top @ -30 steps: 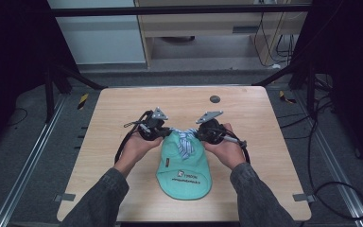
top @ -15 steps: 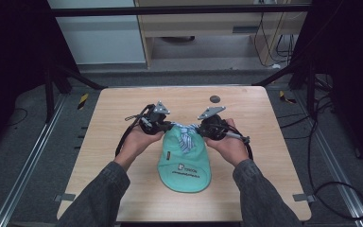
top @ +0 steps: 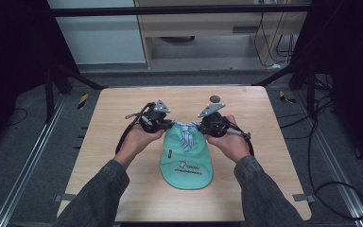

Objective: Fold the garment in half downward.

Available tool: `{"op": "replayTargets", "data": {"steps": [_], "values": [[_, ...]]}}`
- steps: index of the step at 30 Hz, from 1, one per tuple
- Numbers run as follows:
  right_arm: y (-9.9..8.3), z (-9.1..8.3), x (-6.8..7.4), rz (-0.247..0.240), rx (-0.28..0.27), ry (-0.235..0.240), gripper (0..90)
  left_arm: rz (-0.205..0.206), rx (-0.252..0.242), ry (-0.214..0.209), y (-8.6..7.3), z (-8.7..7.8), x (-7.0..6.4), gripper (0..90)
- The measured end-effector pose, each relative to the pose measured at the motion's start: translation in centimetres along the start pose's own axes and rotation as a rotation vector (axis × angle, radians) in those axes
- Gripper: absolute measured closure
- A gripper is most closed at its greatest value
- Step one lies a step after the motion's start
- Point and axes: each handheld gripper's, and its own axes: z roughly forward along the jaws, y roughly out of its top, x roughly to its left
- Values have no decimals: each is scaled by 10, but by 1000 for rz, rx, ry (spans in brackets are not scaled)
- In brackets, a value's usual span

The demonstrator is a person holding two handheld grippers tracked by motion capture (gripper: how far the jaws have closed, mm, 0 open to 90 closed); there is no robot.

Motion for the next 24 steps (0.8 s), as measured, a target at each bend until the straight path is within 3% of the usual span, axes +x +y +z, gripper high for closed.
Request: {"op": "replayTargets", "data": {"steps": [20, 24], "values": [[6, -10, -16, 24, -45, -40, 822, 24, -31, 30, 30, -1, 7, 847], [6, -16, -18, 15, -53, -59, 816, 56, -36, 47, 34, -6, 0, 846]]}}
